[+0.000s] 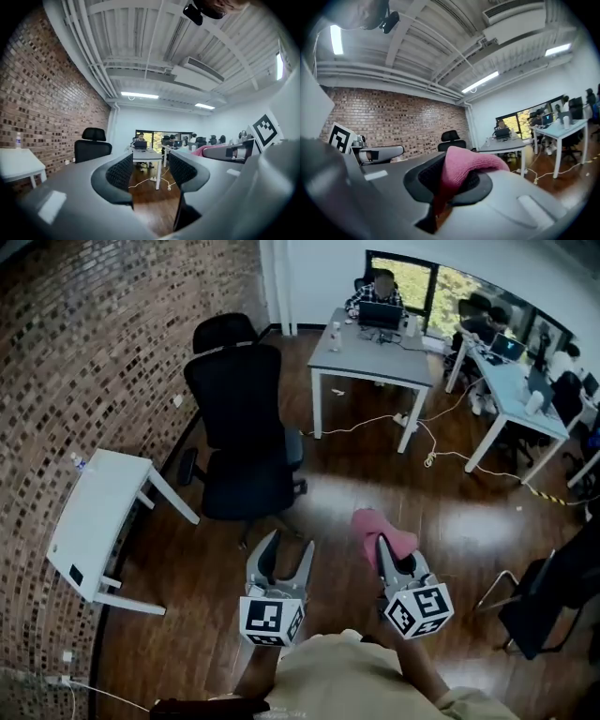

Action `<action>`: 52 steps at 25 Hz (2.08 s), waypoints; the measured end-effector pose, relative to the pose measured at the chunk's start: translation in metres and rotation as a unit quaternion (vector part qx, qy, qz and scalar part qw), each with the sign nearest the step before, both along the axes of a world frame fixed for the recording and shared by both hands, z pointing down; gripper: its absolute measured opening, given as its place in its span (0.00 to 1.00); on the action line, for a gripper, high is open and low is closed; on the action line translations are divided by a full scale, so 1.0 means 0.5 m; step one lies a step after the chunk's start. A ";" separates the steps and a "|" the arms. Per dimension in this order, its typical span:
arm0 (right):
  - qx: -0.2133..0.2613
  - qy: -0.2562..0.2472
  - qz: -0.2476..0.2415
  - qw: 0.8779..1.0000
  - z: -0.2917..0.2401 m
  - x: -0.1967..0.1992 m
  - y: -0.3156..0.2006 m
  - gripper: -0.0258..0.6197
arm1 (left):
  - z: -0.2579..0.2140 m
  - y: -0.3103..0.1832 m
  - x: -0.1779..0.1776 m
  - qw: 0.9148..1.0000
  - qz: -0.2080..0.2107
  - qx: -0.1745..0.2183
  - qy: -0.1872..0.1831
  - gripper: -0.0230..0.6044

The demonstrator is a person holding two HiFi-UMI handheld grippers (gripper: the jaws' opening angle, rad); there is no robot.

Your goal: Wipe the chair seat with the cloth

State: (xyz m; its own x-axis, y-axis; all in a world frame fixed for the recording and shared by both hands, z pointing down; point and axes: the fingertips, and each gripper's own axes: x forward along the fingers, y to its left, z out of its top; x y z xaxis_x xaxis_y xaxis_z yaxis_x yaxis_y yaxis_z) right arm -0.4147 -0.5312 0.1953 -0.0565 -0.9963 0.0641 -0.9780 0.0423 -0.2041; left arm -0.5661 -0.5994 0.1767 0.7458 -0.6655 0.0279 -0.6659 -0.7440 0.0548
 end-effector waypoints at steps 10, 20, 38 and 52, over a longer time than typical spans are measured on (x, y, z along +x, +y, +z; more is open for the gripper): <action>-0.006 0.031 0.233 0.972 -0.025 0.091 0.303 0.07 | 0.021 0.135 0.186 0.976 0.216 -0.011 0.012 0.39; 0.012 0.042 0.384 0.923 -0.033 0.257 0.716 0.07 | 0.006 0.521 0.481 0.921 0.390 -0.004 0.020 0.38; 0.025 0.018 0.570 0.821 0.080 0.430 1.452 0.07 | 0.085 1.276 0.823 0.796 0.604 -0.014 -0.032 0.39; -0.012 0.013 0.677 0.736 0.067 0.687 1.635 0.07 | 0.103 1.465 1.159 0.716 0.697 -0.035 -0.020 0.38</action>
State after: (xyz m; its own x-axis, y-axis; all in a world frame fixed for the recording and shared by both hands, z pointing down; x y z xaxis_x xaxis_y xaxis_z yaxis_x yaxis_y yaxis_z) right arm -0.0712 0.2865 0.2287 0.9882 -0.1381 0.0668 -0.1251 -0.9775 -0.1699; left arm 0.0134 0.1330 0.2281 0.6811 0.7293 0.0648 0.7195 -0.6831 0.1253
